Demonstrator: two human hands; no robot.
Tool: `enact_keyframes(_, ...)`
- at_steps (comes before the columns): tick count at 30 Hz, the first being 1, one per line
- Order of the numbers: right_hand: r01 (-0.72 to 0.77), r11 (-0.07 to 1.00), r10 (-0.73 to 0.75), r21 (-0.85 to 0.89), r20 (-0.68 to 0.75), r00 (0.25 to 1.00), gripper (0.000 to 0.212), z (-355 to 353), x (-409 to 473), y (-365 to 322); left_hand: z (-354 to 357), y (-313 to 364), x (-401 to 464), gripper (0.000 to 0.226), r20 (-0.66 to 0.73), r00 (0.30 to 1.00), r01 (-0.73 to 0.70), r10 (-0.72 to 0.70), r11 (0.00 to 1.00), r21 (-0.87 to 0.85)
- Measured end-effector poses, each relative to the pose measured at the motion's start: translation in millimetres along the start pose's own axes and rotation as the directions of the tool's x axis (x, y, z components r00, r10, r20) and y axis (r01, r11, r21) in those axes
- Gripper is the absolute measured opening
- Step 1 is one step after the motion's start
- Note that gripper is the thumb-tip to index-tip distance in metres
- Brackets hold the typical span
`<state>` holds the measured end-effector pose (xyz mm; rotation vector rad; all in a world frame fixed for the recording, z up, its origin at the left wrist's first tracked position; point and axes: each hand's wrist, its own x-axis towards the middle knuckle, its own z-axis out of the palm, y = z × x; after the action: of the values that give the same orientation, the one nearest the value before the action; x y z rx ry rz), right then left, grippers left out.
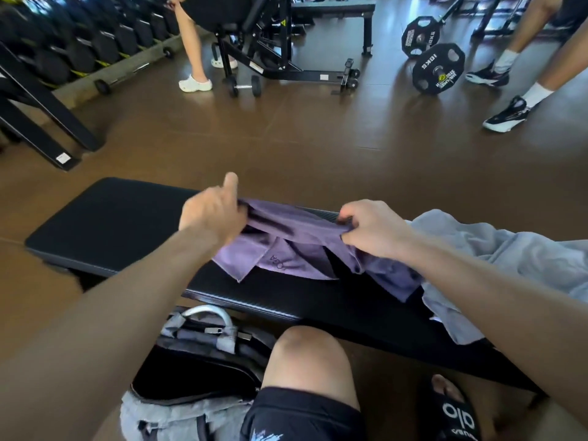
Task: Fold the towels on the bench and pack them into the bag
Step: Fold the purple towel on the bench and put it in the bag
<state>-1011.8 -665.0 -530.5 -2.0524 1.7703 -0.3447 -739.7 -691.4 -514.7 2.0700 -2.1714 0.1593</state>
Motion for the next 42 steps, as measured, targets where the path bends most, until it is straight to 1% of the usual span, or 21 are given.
enact_keyframes(2, 0.002, 1.0, -0.001, -0.009, 0.008, 1.0, 0.016, -13.5, 15.1, -5.8, -15.1, -11.1, 10.6, 0.018, -0.003, 0.999, 0.05, -0.05, 0.998, -0.025)
enact_keyframes(4, -0.023, 0.999, 0.021, -0.037, -0.06, 0.998, 0.011, -26.0, 31.9, -10.6, -27.7, -12.5, 20.5, 0.018, -0.027, 0.998, 0.062, -0.062, 0.998, -0.013)
enact_keyframes(8, 0.005, 1.0, 0.003, 0.018, -0.394, 0.919, 0.018, -51.1, 55.5, -27.8, -56.0, -10.5, 51.2, 0.025, -0.21, 0.973, 0.077, -0.096, 0.992, -0.096)
enact_keyframes(11, 0.11, 0.992, -0.121, -0.055, -0.584, 0.803, 0.02, -69.9, 58.5, -43.5, -84.1, -17.9, 63.7, 0.032, -0.509, 0.855, -0.006, -0.094, 0.981, -0.192)
enact_keyframes(13, 0.158, 0.967, -0.249, -0.2, -0.615, 0.748, 0.017, -69.1, 51.3, -43.7, -88.2, -28.1, 59.9, 0.028, -0.626, 0.78, -0.08, -0.001, 0.992, -0.101)
enact_keyframes(14, 0.192, 0.945, -0.315, -0.266, -0.576, 0.755, 0.017, -62.3, 44.4, -40.1, -82.9, -34.8, 55.0, 0.027, -0.62, 0.781, -0.114, 0.078, 0.993, -0.019)
enact_keyframes(16, 0.27, 0.894, -0.412, -0.357, -0.42, 0.809, 0.014, -36.2, 26.7, -28.7, -58.6, -49.9, 39.9, 0.028, -0.5, 0.829, -0.209, 0.252, 0.968, 0.141)
enact_keyframes(19, 0.286, 0.858, -0.389, -0.427, -0.177, 0.904, 0.014, 10.8, 2.5, -10.1, -6.4, -67.7, 5.6, 0.031, -0.219, 0.864, -0.403, 0.453, 0.884, 0.237)
enact_keyframes(22, 0.28, 0.856, -0.304, -0.435, 0.016, 0.953, 0.012, 46.9, -15.8, 1.0, 41.7, -75.3, -31.4, 0.033, 0.023, 0.808, -0.579, 0.589, 0.786, 0.219)
enact_keyframes(25, 0.302, 0.839, -0.291, -0.452, 0.096, 0.952, 0.01, 55.9, -27.3, -1.0, 69.1, -80.2, -57.0, 0.034, 0.112, 0.773, -0.634, 0.625, 0.769, 0.08)
enact_keyframes(28, 0.26, 0.823, -0.2, -0.504, 0.17, 0.965, 0.018, 41.3, -30.4, -12.9, 68.0, -85.1, -63.8, 0.034, 0.153, 0.807, -0.573, 0.57, 0.819, -0.031)
enact_keyframes(30, 0.262, 0.802, -0.117, -0.537, 0.288, 0.95, 0.025, 27.4, -35.2, -27.0, 58.3, -89.4, -59.9, 0.035, 0.212, 0.838, -0.495, 0.503, 0.864, -0.093)
enact_keyframes(31, 0.276, 0.803, -0.058, -0.529, 0.39, 0.919, 0.024, 19.2, -38.4, -35.9, 53.1, -91.5, -57.2, 0.035, 0.257, 0.854, -0.427, 0.452, 0.892, -0.151)
enact_keyframes(33, 0.288, 0.817, 0.114, -0.499, 0.63, 0.768, 0.022, 5.3, -45.0, -55.7, 46.1, -94.8, -51.5, 0.036, 0.287, 0.903, -0.245, 0.32, 0.932, -0.267)
enact_keyframes(34, 0.307, 0.812, 0.173, -0.497, 0.706, 0.686, 0.025, 1.7, -46.7, -63.5, 46.1, -95.6, -47.2, 0.037, 0.246, 0.941, -0.158, 0.233, 0.944, -0.291)
enact_keyframes(35, 0.332, 0.803, 0.191, -0.495, 0.742, 0.643, 0.028, -0.2, -46.1, -71.3, 48.2, -96.5, -42.1, 0.039, 0.183, 0.975, -0.073, 0.13, 0.955, -0.289)
enact_keyframes(36, 0.351, 0.794, 0.178, -0.496, 0.742, 0.646, 0.029, 2.2, -41.8, -75.6, 51.8, -97.8, -36.3, 0.042, 0.129, 0.992, 0.023, 0.014, 0.959, -0.283)
enact_keyframes(37, 0.356, 0.794, 0.133, -0.493, 0.713, 0.689, 0.028, 5.5, -36.3, -81.2, 57.5, -100.5, -30.0, 0.046, 0.112, 0.988, 0.135, -0.106, 0.946, -0.295)
enact_keyframes(39, 0.33, 0.843, -0.031, -0.425, 0.574, 0.818, 0.026, 21.8, -14.2, -84.2, 68.4, -108.6, -18.5, 0.05, 0.178, 0.942, 0.332, -0.285, 0.872, -0.361)
enact_keyframes(40, 0.303, 0.893, -0.108, -0.332, 0.495, 0.862, 0.029, 32.6, 0.2, -83.7, 73.3, -112.9, -14.6, 0.049, 0.225, 0.923, 0.378, -0.312, 0.841, -0.386)
enact_keyframes(42, 0.282, 0.946, -0.199, -0.16, 0.401, 0.894, 0.041, 54.0, 29.4, -86.2, 82.0, -118.2, -10.1, 0.041, 0.284, 0.916, 0.382, -0.284, 0.831, -0.403)
